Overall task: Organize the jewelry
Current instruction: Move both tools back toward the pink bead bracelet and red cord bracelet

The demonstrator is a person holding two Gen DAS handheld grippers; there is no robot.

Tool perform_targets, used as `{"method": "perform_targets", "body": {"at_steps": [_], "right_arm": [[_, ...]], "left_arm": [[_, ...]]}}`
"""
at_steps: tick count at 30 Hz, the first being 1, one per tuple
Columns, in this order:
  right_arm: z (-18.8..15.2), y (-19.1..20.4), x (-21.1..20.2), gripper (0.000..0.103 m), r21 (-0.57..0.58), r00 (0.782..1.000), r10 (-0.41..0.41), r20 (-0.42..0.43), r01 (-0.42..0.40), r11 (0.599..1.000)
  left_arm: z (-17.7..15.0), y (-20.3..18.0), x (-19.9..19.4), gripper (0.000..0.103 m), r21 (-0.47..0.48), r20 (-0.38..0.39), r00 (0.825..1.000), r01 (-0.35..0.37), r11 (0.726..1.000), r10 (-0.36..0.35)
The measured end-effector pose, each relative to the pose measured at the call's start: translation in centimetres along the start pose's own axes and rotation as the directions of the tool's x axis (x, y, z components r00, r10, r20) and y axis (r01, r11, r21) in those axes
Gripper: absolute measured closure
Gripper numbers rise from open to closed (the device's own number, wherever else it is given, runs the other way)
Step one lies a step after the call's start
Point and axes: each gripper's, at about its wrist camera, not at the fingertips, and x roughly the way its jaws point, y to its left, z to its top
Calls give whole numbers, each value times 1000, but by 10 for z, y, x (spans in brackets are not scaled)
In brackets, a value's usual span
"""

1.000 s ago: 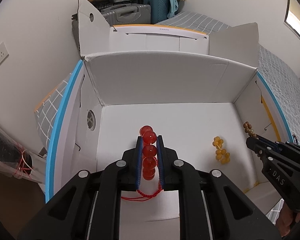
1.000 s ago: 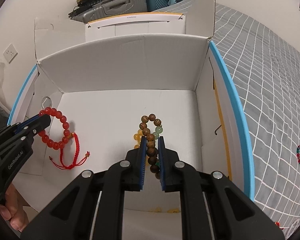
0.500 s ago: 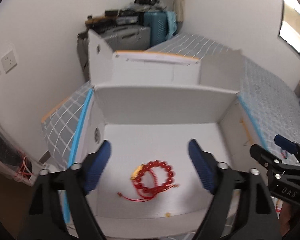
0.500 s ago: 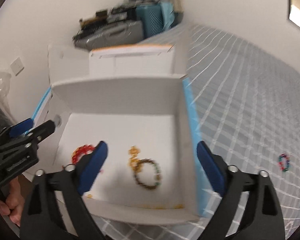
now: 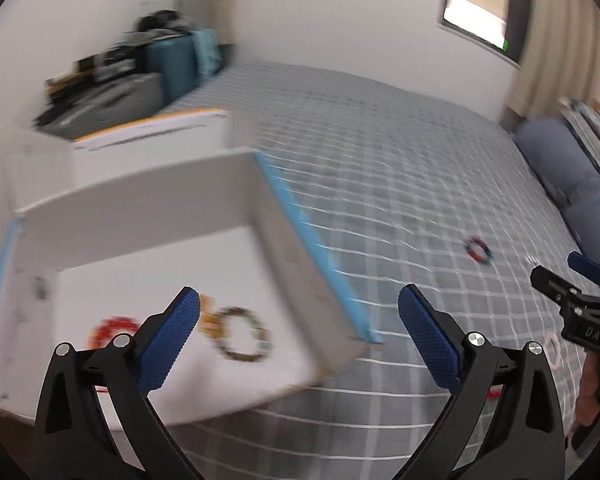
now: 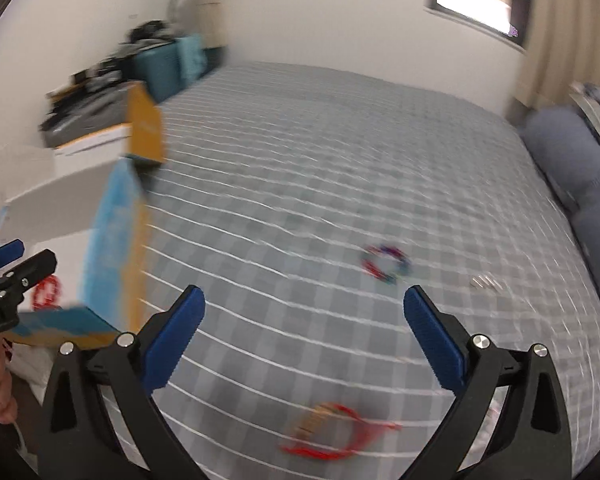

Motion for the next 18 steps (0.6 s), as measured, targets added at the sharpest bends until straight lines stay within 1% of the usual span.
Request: {"method": "perform_targets", "body": {"at_steps": [1, 4, 5, 7, 9, 10, 11, 13, 15, 18], "right_arm": [[-7, -11, 2, 7, 16, 1000, -14, -9, 14, 1000], [-36, -62, 5, 7, 80, 996, -70, -47, 73, 994], [-43, -72, 6, 7, 92, 995, -80, -55, 85, 992], [-62, -96, 6, 7, 118, 991, -109, -76, 117, 986], [-76, -113, 7, 7, 133, 987, -133, -92, 145, 980], [-84, -125, 8, 7, 145, 984, -144, -105, 158, 977], [-91, -130, 8, 7, 152, 982, -151, -114, 168, 974], [-104, -145, 8, 7, 165, 977, -169, -131, 189, 968], [-113, -157, 8, 7, 180, 973, -178, -145, 203, 963], [-123, -171, 11, 7, 197, 969, -187, -162, 217, 956]], "left_arm": [[-3, -11, 5, 6, 11, -8, 1000, 16, 1000, -16], [-12, -44, 21, 6, 48, -28, 997, 74, 996, -73], [-15, -55, 26, 5, 64, -32, 995, 92, 994, -90], [-21, -76, 33, 5, 92, 5, 1000, -23, 996, 23], [-28, -86, 37, 5, 83, 45, 996, -76, 994, 72], [-29, -88, 37, 5, 76, 60, 995, -84, 994, 79], [-30, -89, 37, 5, 66, 73, 994, -89, 994, 84], [-28, -87, 37, 6, 50, 72, 994, -81, 995, 77], [-25, -83, 31, 6, 29, 77, 996, -50, 998, 47], [-25, -91, 17, 6, 45, 92, 996, 1, 999, -5]]}}
